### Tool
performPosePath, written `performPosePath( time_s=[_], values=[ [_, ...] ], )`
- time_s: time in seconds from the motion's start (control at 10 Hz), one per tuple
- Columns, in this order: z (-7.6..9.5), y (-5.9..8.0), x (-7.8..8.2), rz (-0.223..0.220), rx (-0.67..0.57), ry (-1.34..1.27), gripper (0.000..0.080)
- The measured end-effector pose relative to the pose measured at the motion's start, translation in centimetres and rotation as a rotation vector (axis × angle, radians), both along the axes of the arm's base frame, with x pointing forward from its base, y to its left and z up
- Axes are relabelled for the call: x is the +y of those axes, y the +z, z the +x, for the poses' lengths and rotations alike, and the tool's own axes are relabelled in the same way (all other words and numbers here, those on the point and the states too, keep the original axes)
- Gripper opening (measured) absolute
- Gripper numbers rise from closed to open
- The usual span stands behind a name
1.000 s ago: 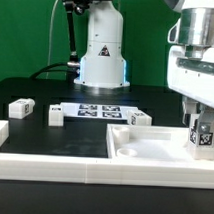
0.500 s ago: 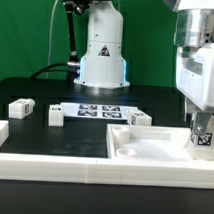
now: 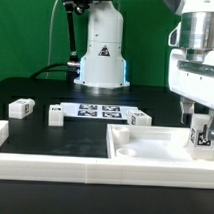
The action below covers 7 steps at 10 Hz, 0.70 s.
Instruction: Assemble one leg
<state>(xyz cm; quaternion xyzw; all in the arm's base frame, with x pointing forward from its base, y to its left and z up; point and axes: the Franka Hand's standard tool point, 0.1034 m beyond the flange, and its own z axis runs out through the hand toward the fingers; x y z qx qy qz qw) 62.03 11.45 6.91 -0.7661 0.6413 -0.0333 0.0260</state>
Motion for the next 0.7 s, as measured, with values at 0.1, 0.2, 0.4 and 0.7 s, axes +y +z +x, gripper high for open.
performPosePath(
  time_s=[0.1,0.2,0.4,0.7],
  values=[
    [0.01,0.11,-0.13,-0.01,0.014,0.156,0.0648],
    [0.16,0.21,-0.3,-0.018,0.014,0.268,0.0648],
    [0.16,0.18,-0.39,-0.032,0.015,0.467,0.0648],
    [0.13,0.16,0.08,-0.049,0.013,0.735,0.0648]
  ],
)
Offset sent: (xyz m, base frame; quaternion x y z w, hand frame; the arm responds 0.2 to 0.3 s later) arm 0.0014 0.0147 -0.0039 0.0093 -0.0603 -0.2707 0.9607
